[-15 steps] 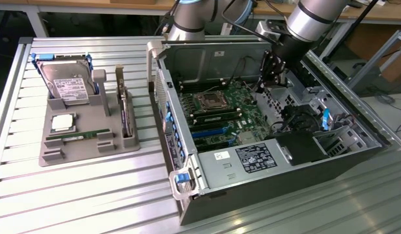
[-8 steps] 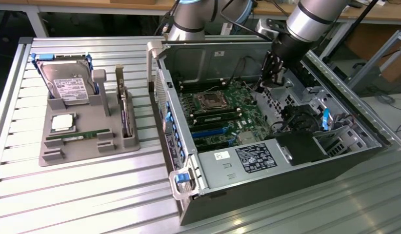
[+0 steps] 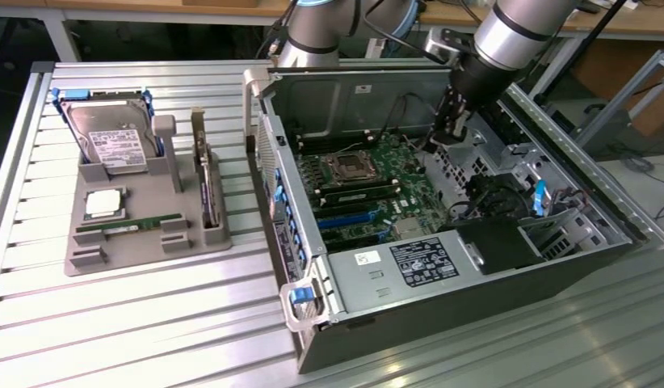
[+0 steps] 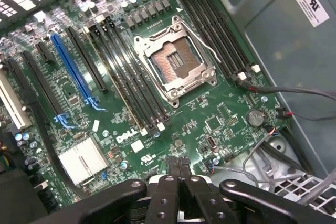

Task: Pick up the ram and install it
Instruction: 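Press down the ram until it locks into place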

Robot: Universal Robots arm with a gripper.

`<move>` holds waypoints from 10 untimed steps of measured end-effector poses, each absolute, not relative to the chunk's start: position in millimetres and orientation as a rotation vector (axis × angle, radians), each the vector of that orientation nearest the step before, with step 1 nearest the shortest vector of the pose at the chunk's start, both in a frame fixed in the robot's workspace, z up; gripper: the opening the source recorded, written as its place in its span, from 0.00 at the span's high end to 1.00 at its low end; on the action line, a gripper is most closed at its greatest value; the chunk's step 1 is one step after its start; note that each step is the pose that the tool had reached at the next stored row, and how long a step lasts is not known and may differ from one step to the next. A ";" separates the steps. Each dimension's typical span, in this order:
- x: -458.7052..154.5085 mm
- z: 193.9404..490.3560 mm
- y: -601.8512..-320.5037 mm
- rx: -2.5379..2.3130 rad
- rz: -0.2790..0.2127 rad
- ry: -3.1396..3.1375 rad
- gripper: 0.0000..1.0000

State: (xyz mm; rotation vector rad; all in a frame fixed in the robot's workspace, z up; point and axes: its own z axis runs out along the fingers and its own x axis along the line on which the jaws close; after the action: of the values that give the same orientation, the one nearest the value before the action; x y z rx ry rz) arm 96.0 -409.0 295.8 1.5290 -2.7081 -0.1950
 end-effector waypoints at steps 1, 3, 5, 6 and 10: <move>96.0 295.7 -409.0 1.507 -0.195 -2.721 0.90; 96.0 295.6 -409.0 1.461 -0.196 -2.749 0.90; 96.0 295.5 -409.0 1.426 -0.196 -2.769 0.90; 96.0 295.4 -409.0 1.411 -0.196 -2.777 0.90; 96.0 295.3 -409.0 1.347 -0.196 -2.812 0.90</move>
State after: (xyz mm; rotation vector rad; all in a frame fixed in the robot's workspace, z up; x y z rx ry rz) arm 96.0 -409.0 295.3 1.3467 -2.8118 -0.1961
